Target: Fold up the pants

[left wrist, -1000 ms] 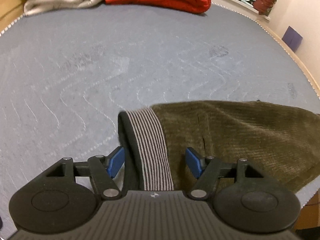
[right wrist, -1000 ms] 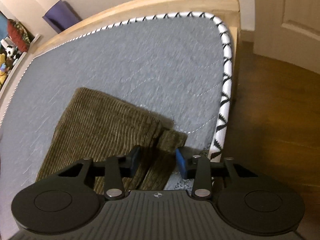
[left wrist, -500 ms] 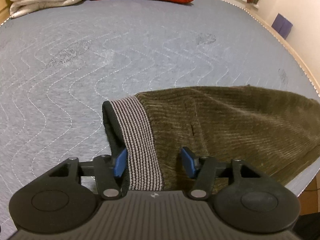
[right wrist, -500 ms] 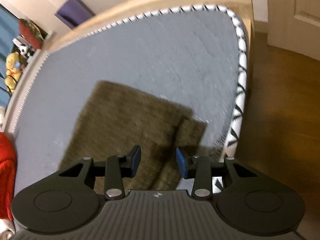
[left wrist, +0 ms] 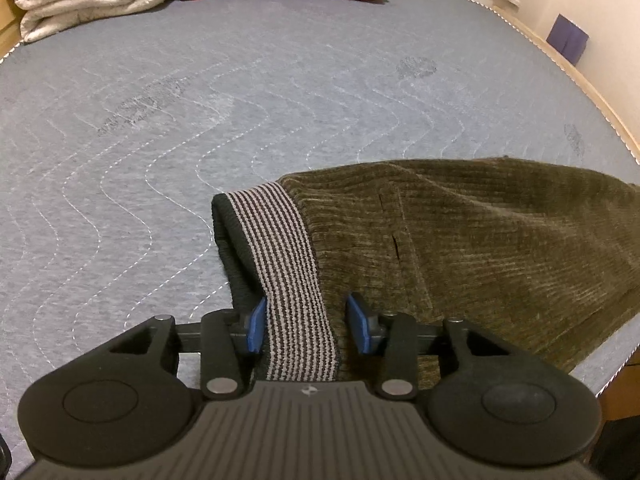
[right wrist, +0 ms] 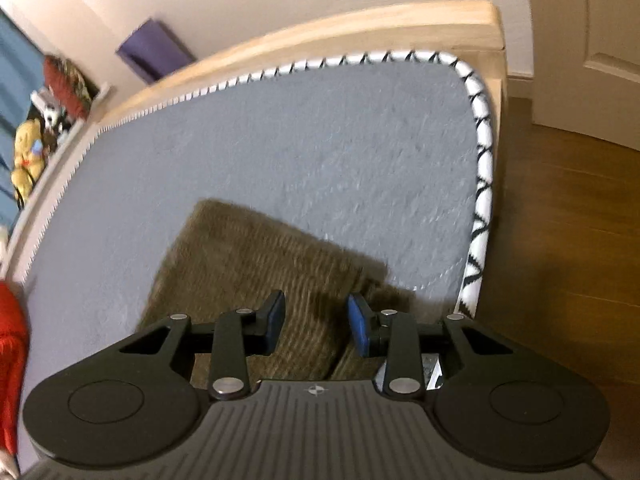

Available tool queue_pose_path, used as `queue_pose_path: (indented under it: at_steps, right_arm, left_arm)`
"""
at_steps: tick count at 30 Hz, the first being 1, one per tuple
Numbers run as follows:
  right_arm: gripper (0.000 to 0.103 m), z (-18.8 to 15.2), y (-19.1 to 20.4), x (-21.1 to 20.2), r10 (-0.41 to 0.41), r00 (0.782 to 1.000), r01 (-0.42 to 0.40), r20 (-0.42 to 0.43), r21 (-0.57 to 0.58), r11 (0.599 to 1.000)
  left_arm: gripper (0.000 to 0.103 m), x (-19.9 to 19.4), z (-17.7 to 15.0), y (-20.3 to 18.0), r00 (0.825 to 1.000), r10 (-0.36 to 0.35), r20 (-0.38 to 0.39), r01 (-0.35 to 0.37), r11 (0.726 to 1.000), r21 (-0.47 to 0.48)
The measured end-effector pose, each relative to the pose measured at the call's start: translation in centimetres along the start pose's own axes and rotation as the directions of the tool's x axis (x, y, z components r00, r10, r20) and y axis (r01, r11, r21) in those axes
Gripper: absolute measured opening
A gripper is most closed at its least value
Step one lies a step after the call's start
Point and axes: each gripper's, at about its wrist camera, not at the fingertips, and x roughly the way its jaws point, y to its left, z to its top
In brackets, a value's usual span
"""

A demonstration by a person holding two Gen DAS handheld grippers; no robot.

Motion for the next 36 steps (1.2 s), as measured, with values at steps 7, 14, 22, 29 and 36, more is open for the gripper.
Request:
queue_pose_path:
  at_steps: [7, 14, 22, 29, 36]
  right_arm:
    - [0.007, -0.8, 0.7, 1.5, -0.031, 0.999, 0.031, 0.007, -0.044, 0.999]
    - [0.006, 0.7, 2.4, -4.6, 0.054, 0.985, -0.062, 0.165, 0.044, 0.997]
    - [0.007, -0.8, -1.2, -0.5, -0.162, 0.986, 0.165, -0.040, 0.110, 0.980]
    - [0.026, -0.3, 1.0, -4.0, -0.186, 0.971, 0.183, 0.149, 0.034, 0.983]
    - [0.050, -1.0, 3.8, -7.8, -0.107, 0.943, 0.110, 0.316, 0.009, 0.994]
  left_arm:
    - [0.027, 0.1, -0.7, -0.4, 1.000, 0.009, 0.021, -0.010, 0.998, 0.056]
    - [0.019, -4.9, -0.5, 1.3, 0.989, -0.041, 0.139, 0.033, 0.998, 0.056]
    - [0.044, -1.1, -2.2, -0.2, 0.993, 0.115, 0.025, -0.118, 0.966, 0.232]
    - [0.056, -4.8, -1.1, -1.9, 0.957, 0.129, 0.260, -0.189, 0.957, 0.222]
    - [0.056, -2.7, -3.5, -6.8, 0.989, -0.098, 0.111, 0.038, 0.890, 0.454]
